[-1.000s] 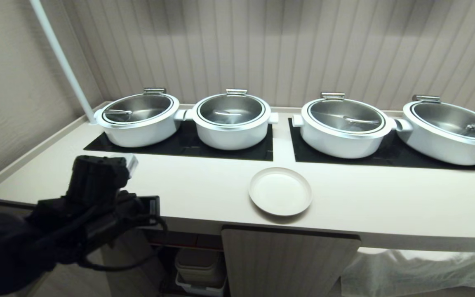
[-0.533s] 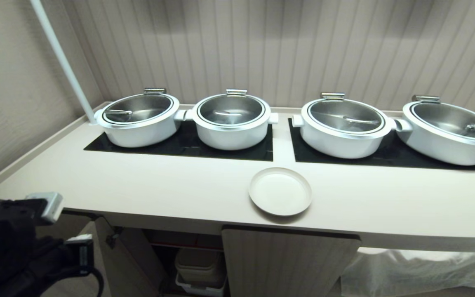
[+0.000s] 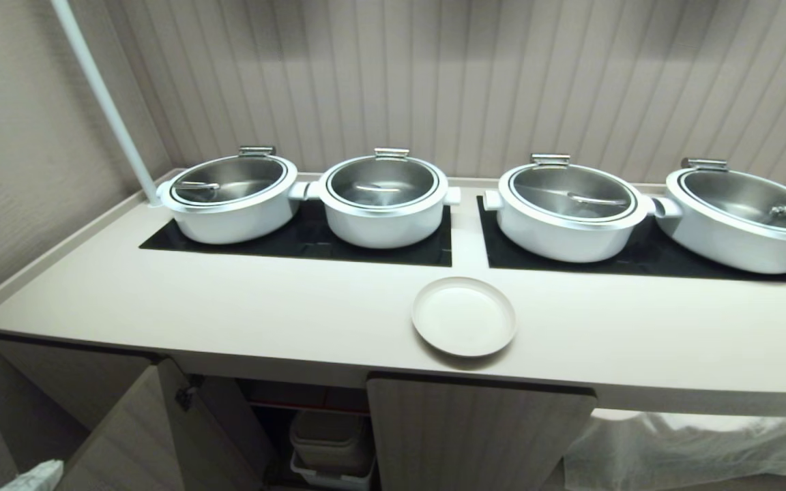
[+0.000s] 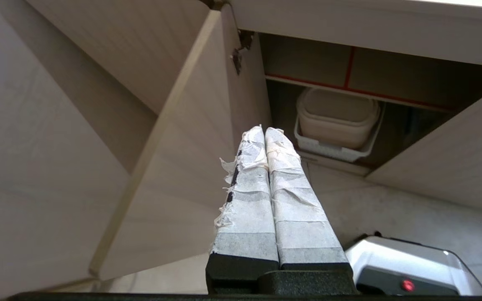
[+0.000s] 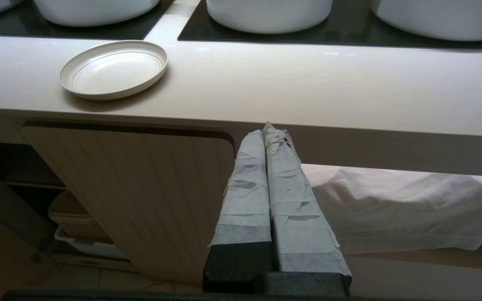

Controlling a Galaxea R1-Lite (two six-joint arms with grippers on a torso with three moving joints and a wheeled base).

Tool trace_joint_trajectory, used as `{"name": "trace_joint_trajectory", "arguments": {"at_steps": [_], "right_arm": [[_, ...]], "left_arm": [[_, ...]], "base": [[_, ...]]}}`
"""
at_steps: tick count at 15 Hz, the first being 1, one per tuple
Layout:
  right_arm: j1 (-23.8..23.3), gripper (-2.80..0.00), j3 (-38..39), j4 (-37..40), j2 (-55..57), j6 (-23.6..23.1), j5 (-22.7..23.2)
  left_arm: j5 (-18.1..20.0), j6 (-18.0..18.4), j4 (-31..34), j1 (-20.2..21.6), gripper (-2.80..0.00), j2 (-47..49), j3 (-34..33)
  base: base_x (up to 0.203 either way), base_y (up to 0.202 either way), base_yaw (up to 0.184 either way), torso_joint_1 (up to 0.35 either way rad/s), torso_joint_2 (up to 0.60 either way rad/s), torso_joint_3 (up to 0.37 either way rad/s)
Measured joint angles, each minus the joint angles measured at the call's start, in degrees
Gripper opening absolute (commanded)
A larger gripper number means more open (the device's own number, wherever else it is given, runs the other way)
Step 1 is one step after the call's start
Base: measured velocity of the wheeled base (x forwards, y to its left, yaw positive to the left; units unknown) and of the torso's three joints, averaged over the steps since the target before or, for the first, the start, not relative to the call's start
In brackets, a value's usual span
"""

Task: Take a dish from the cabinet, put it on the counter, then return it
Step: Pick up the plate from the table

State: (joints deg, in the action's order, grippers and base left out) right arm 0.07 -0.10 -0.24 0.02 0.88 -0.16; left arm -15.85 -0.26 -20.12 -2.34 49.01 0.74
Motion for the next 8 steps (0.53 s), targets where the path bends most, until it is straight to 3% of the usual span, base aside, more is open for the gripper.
{"name": "trace_joint_trajectory", "arguments": {"at_steps": [8], "right_arm": [[0.00, -2.80, 0.02, 0.00, 0.00, 0.01, -0.02]], "left_arm": [[8.46, 9.21, 11.40, 8.49, -2.80, -27.96, -0.71]], "base": [[0.000, 0.000, 0.000, 0.000, 0.00, 0.000]]}}
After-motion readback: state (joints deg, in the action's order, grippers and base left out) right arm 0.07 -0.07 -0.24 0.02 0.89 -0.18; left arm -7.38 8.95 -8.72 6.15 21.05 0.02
